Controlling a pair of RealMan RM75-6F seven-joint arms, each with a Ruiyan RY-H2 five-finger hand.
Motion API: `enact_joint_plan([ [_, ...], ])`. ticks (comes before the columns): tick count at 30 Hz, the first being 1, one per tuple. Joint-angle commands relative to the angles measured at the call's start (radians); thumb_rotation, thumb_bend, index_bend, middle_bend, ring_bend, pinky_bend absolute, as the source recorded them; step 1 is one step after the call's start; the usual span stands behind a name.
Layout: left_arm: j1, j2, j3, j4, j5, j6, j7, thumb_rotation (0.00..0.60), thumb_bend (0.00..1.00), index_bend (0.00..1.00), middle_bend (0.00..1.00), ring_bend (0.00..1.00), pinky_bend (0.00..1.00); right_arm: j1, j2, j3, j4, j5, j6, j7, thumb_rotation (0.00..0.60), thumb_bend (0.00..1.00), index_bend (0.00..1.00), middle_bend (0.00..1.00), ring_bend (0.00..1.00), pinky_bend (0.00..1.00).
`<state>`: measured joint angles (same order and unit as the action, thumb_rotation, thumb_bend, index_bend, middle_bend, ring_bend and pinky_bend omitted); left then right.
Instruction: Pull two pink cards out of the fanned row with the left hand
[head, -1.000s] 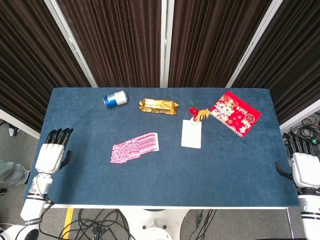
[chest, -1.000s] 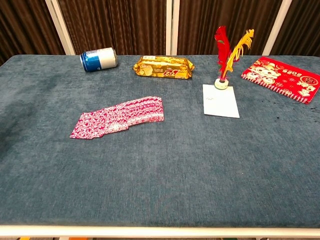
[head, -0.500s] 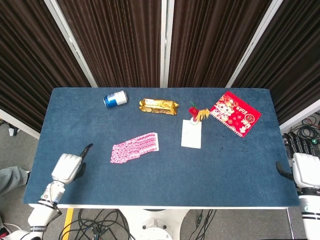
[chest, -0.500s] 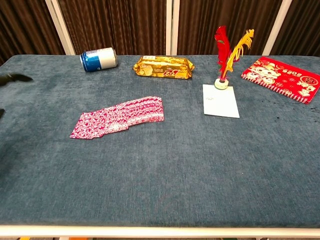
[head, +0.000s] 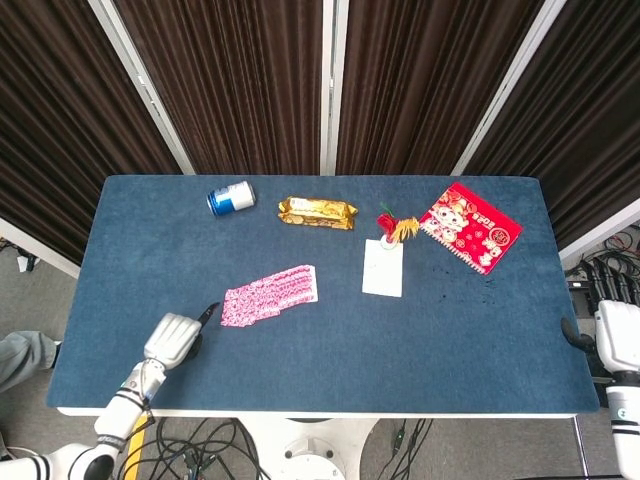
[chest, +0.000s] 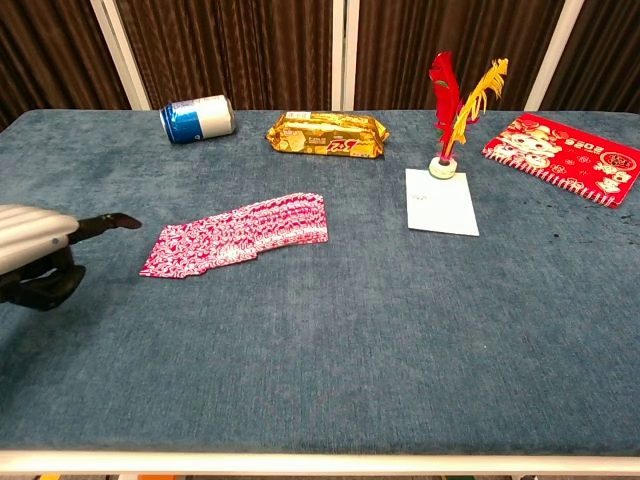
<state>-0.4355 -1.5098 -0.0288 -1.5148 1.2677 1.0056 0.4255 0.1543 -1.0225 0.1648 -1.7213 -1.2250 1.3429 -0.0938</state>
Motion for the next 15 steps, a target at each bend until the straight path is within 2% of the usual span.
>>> enact_joint_plan([
  [1,-0.016,-0.030,-0.010,0.036,-0.004,0.006,0.019,0.600,0.69,0.03,0.91,0.90,0.83,0.002,-0.001,0.000,0.000,0.003,-0.003,-0.002,0.600,0.24,0.00,0.00,0.00,0.00],
  [15,-0.081,-0.079,-0.014,0.100,-0.038,-0.072,0.035,0.600,0.70,0.03,0.91,0.90,0.83,0.009,-0.016,-0.003,0.026,0.023,-0.027,0.005,0.600,0.25,0.00,0.00,0.00,0.00],
])
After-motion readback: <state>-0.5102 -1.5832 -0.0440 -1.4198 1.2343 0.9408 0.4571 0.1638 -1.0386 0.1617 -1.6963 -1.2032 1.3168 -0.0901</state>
